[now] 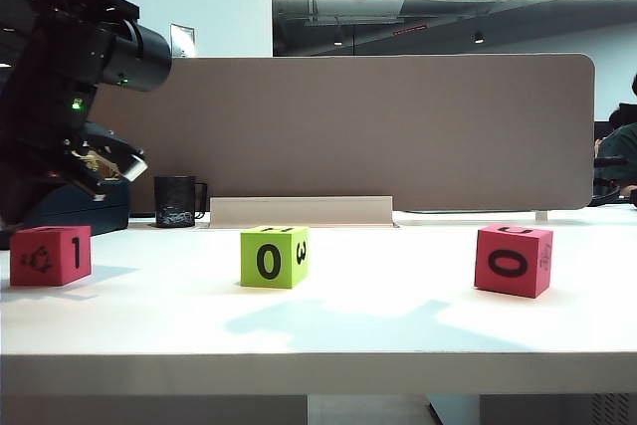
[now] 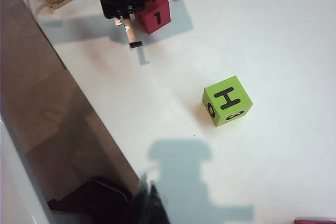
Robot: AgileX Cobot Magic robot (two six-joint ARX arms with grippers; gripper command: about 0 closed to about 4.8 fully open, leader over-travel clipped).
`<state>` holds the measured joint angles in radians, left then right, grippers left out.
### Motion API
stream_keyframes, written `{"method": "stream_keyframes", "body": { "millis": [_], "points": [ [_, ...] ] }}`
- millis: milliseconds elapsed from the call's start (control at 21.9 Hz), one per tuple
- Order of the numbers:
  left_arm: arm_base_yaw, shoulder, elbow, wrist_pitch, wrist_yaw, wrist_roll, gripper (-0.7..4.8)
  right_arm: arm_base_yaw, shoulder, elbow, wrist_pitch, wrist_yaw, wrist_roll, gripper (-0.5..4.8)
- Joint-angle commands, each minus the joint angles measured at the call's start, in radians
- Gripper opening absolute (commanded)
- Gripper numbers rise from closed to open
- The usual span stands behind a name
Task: Select the appropriate blocks from the scattered letter blocks on the table and arrange them in a row to spell out "THU".
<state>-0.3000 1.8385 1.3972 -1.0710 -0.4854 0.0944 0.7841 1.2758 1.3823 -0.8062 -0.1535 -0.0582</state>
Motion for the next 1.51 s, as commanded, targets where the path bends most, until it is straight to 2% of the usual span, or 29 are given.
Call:
{"method": "stream_keyframes", "body": {
  "millis": [46, 183, 365, 411, 548, 730, 867, 1004, 1095, 1141, 1278, 1369, 1506],
  "points": [
    [-0.003, -0.007, 0.001, -0.076, 0.003, -0.030, 0.16, 0.002, -0.003, 0.005, 0.002, -0.002, -0.002, -0.05],
    [-0.003, -0.011, 0.003, -0.063, 0.003, -0.047, 0.84, 0.002, -0.003, 0.005, 0.004, -0.002, -0.003, -0.05],
    [-0.003, -0.026, 0.032, -0.039, 0.000, -0.051, 1.36, 0.002, 0.001, 0.005, 0.012, 0.007, -0.003, -0.05],
    [-0.002, -0.031, 0.056, -0.026, 0.003, -0.050, 1.56, 0.000, 0.009, 0.005, 0.019, 0.040, -0.003, -0.05],
    [0.000, -0.042, 0.109, 0.027, 0.003, -0.050, 1.61, -0.016, 0.045, 0.005, 0.025, 0.128, -0.003, -0.05],
    [0.006, -0.043, 0.120, 0.060, 0.034, -0.050, 1.61, -0.052, 0.096, 0.005, 0.026, 0.133, -0.002, -0.05],
    [0.006, -0.043, 0.120, 0.089, 0.157, -0.062, 1.63, -0.090, 0.129, 0.005, 0.026, 0.131, 0.005, -0.05],
    [0.005, -0.043, 0.120, 0.158, 0.472, -0.112, 2.62, -0.140, 0.147, 0.005, 0.026, 0.131, 0.005, -0.05],
    [0.004, -0.043, 0.120, 0.188, 0.531, -0.114, 2.65, -0.163, 0.146, 0.005, 0.026, 0.132, 0.005, -0.05],
    [0.004, -0.043, 0.120, 0.194, 0.505, -0.114, 2.64, -0.173, 0.146, 0.005, 0.024, 0.129, 0.006, -0.05],
    [0.009, -0.043, 0.120, 0.179, 0.320, -0.114, 2.66, -0.195, 0.146, 0.005, 0.002, 0.126, 0.006, -0.05],
    [0.029, -0.043, 0.120, 0.166, 0.294, -0.114, 2.87, -0.195, 0.146, 0.005, -0.005, 0.126, 0.005, -0.05],
    [0.050, -0.042, 0.118, 0.158, 0.313, -0.134, 3.50, -0.195, 0.146, 0.005, -0.004, 0.102, 0.005, -0.05]
  ]
}}
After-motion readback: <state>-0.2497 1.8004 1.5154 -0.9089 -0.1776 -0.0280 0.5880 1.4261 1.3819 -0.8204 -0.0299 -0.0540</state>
